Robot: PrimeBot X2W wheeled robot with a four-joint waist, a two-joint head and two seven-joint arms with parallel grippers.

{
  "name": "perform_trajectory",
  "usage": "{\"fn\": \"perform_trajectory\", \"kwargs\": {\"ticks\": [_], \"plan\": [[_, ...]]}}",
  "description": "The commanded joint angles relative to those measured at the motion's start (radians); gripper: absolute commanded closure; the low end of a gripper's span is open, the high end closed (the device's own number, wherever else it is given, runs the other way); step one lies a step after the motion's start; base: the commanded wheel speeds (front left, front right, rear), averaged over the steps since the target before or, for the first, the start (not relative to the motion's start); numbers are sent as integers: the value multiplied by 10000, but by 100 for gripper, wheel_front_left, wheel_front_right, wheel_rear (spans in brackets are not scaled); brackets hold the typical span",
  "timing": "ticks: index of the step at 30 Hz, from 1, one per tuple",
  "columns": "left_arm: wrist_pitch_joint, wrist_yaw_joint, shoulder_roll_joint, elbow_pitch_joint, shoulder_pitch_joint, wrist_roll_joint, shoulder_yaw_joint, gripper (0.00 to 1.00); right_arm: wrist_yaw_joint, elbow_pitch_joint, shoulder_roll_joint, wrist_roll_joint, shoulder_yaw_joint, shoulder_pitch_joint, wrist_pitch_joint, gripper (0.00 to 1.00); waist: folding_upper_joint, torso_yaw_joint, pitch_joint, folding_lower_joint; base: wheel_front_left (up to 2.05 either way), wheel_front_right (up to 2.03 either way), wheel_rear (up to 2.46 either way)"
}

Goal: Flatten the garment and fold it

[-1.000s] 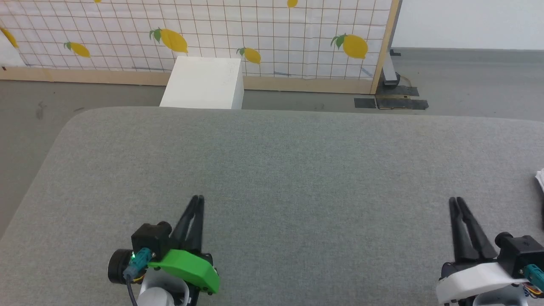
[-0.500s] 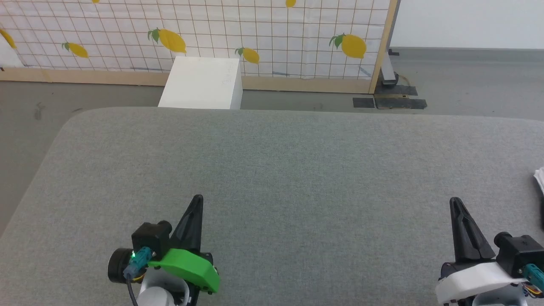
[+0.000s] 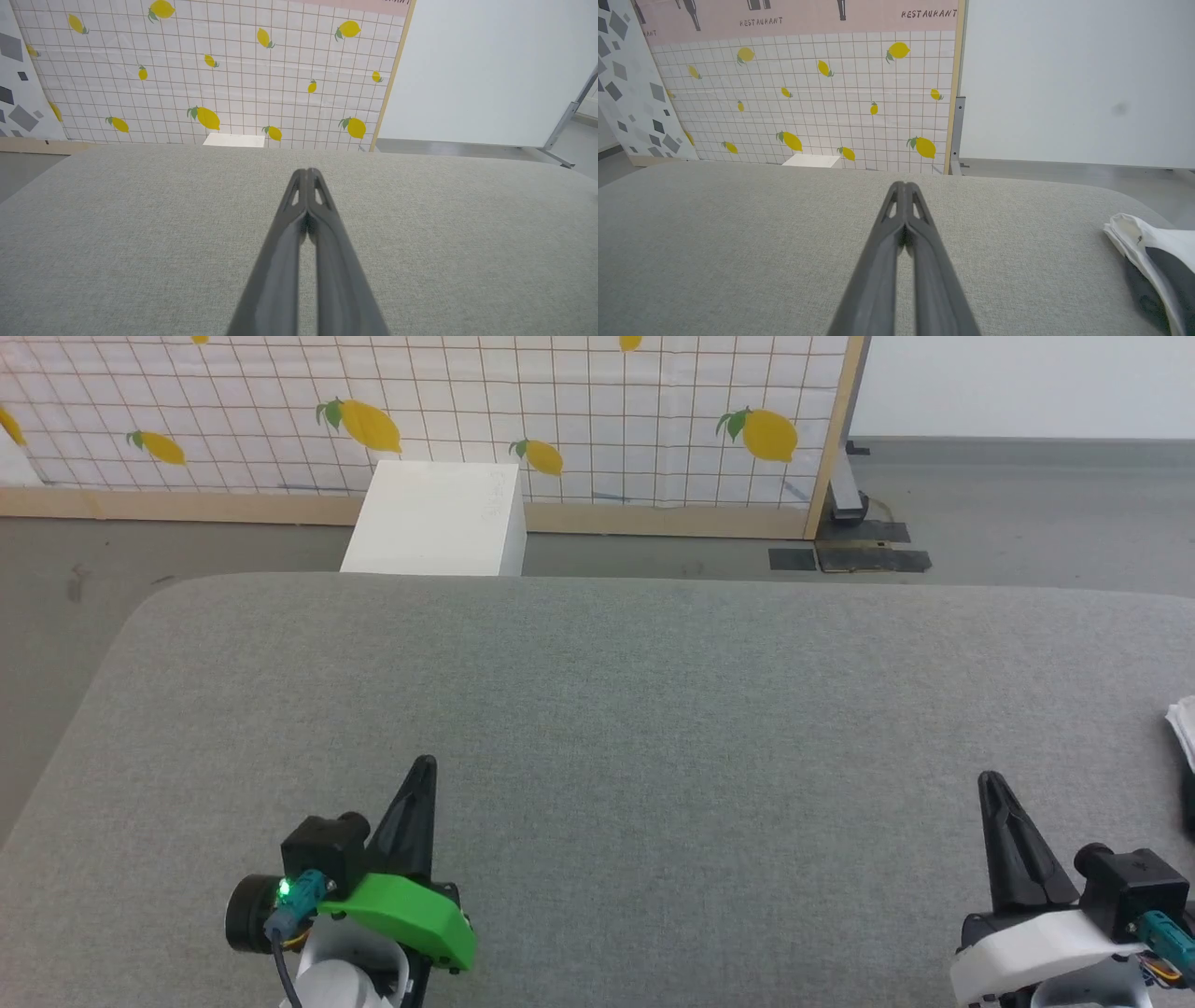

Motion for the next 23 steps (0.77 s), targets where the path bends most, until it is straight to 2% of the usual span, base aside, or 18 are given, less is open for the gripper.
{"fn": "perform_trajectory", "kwargs": {"ticks": [1, 23], "plan": [[75, 64, -16, -100, 163, 180, 45, 100, -3, -23, 3, -51, 48, -127, 46, 100, 0, -9, 2, 0, 0, 0, 0], [527, 264, -33, -598, 344, 554, 290, 100, -7, -54, 6, -189, 228, -266, 341, 100, 0, -153, 35, 0, 0, 0, 0]]}}
